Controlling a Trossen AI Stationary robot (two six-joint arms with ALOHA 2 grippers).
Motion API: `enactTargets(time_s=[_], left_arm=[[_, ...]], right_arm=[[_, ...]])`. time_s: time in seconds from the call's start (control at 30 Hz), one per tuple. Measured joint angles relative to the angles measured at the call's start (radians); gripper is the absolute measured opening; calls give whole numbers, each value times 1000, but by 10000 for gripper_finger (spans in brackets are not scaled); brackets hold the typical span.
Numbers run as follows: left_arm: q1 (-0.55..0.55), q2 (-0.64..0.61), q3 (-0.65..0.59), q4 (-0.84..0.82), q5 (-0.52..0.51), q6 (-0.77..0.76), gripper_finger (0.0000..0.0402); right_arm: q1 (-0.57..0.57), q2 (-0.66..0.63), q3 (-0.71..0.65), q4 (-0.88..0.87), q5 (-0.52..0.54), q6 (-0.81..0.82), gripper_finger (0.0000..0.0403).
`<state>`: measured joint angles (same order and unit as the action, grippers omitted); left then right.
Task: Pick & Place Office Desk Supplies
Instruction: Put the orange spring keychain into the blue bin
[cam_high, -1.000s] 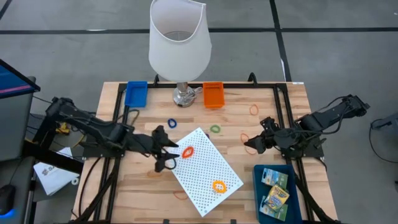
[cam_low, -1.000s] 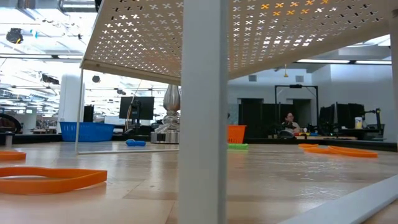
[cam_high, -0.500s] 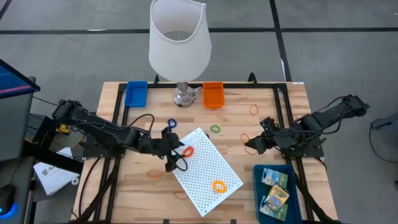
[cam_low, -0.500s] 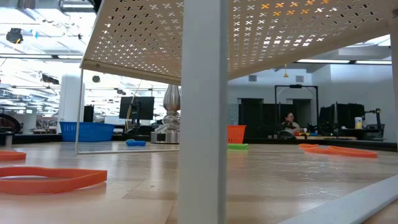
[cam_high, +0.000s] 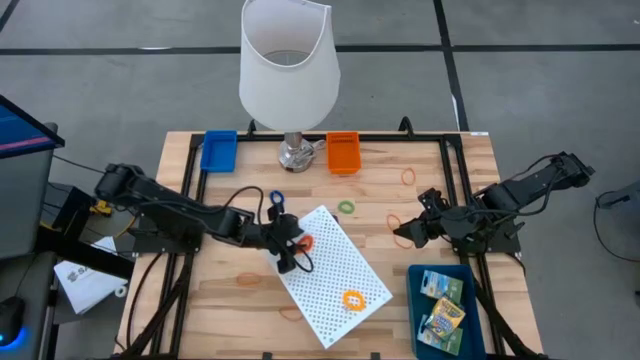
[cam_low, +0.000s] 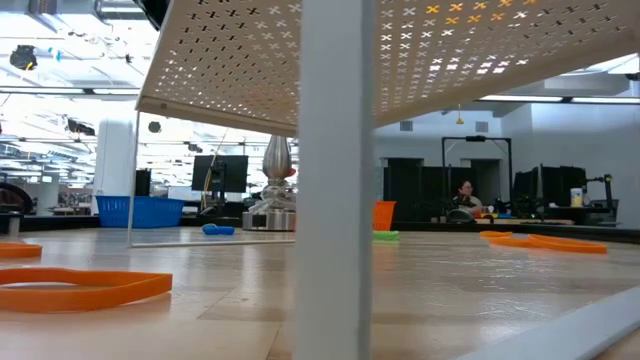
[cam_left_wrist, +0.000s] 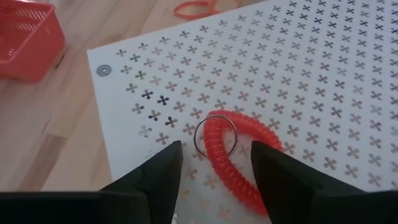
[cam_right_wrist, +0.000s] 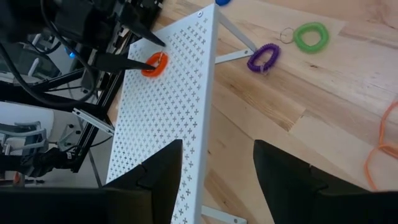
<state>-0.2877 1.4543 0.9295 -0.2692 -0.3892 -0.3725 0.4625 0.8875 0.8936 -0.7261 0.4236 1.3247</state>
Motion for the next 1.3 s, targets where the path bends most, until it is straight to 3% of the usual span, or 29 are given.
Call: enactTargets(time_s=[0.13,0.43,0.63,0.73,0.9,1.0,1.17,1.3], left_arm=[[-1,13,1,2,-33,-29,153],[27,-15,-6,1,-23,-131,18],[55,-118,-9,15,-34,-133,14],[67,-197,-9,-12,-87,-139,7],[102,-336,-6,-251,-236,-250,5],[137,-394,-6,-474,-286,-429,4],[228,-452,-6,-837,-337,-740,3],[377,-462,-18,-921,-336,-814,3]], right_arm=[[3,0,0,0,0,0,194],[3,0,0,0,-3,1,194],[2,0,0,0,-3,0,194],[2,0,0,0,-3,0,194],[2,0,0,0,6,1,194],[2,0,0,-3,16,0,194],[2,0,0,-13,21,1,194],[-8,0,0,-30,23,-4,194]])
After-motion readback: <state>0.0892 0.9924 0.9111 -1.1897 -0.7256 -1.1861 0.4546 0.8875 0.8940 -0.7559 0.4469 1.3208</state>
